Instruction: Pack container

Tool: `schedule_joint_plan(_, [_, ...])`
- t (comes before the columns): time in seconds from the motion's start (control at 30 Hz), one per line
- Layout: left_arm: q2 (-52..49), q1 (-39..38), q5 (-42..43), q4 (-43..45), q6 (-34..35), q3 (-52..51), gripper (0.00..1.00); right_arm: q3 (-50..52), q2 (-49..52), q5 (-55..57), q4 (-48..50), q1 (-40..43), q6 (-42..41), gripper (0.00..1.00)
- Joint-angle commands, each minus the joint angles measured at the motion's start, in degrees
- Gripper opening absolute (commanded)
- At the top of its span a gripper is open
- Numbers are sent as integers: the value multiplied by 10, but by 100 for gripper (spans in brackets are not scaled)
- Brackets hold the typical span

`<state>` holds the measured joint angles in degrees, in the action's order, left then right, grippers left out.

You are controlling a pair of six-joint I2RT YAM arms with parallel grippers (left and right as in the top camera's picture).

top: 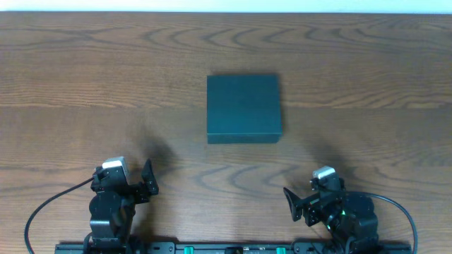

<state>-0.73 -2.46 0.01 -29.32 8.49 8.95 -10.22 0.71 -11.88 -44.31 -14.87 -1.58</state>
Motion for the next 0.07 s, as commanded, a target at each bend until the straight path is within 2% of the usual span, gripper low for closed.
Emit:
schedule_joint_plan(0.0, [5,2,2,2,-12,-9,95,4,-4,3,0,-5,12,99])
schedule_joint_plan(0.03, [5,2,2,2,-12,-9,95,4,-4,3,0,-5,12,99])
